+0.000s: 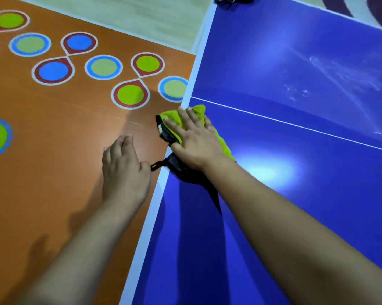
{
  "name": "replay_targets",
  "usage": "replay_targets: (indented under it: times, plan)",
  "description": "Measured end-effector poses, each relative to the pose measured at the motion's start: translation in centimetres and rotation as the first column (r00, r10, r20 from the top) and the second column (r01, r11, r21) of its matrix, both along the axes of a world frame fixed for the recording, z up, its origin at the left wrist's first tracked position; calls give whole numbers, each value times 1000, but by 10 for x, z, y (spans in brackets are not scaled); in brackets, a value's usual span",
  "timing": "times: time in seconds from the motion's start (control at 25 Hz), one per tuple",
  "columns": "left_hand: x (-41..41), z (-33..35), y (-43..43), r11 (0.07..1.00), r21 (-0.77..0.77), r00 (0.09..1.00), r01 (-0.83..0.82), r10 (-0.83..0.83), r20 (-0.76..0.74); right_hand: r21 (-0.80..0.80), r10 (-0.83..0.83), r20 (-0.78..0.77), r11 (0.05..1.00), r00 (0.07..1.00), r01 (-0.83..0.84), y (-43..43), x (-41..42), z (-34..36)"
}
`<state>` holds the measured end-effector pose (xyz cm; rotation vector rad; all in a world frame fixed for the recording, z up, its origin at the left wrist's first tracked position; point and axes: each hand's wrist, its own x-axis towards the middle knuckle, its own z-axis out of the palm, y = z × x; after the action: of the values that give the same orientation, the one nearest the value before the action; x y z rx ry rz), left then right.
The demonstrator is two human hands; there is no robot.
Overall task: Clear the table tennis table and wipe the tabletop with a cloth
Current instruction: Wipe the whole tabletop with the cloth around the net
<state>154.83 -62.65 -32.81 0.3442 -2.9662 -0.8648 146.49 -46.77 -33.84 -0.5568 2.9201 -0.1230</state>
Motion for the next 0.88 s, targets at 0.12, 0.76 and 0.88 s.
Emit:
replay_targets:
  times: [0.12, 0.76, 0.88]
  plan:
    - [29, 9, -10, 999, 31, 998, -44, 43, 38, 12, 86, 0, 996, 996, -86, -10, 53, -1]
    - [315, -11, -13, 921, -82, 902, -380, 389, 189, 37, 447, 56, 893, 893, -449, -45, 292, -2]
    - [363, -9, -20, 880, -84, 862, -467, 474, 180, 30, 474, 56, 879, 879, -476, -53, 337, -3]
